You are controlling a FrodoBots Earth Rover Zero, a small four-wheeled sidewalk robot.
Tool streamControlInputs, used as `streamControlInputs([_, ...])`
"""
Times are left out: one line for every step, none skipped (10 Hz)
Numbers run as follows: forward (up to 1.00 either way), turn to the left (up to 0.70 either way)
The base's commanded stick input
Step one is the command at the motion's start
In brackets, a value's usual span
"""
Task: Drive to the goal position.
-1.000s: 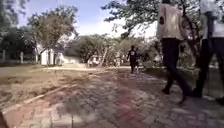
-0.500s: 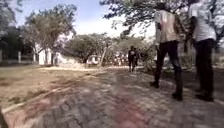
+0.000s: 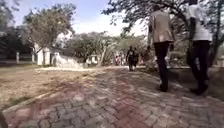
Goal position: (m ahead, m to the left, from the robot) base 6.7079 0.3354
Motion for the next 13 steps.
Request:
streamControlInputs([0.85, 0.0])
streamControlInputs([0.85, 0.0])
streamControlInputs([0.85, 0.0])
streamControlInputs([0.85, 0.0])
streamControlInputs([0.85, 0.0])
streamControlInputs([0.85, 0.0])
streamControlInputs([0.85, 0.0])
streamControlInputs([0.85, 0.0])
streamControlInputs([0.85, 0.0])
streamControlInputs([0.85, 0.0])
streamControlInputs([0.85, 0.0])
streamControlInputs([0.85, 0.0])
streamControlInputs([0.85, 0.0])
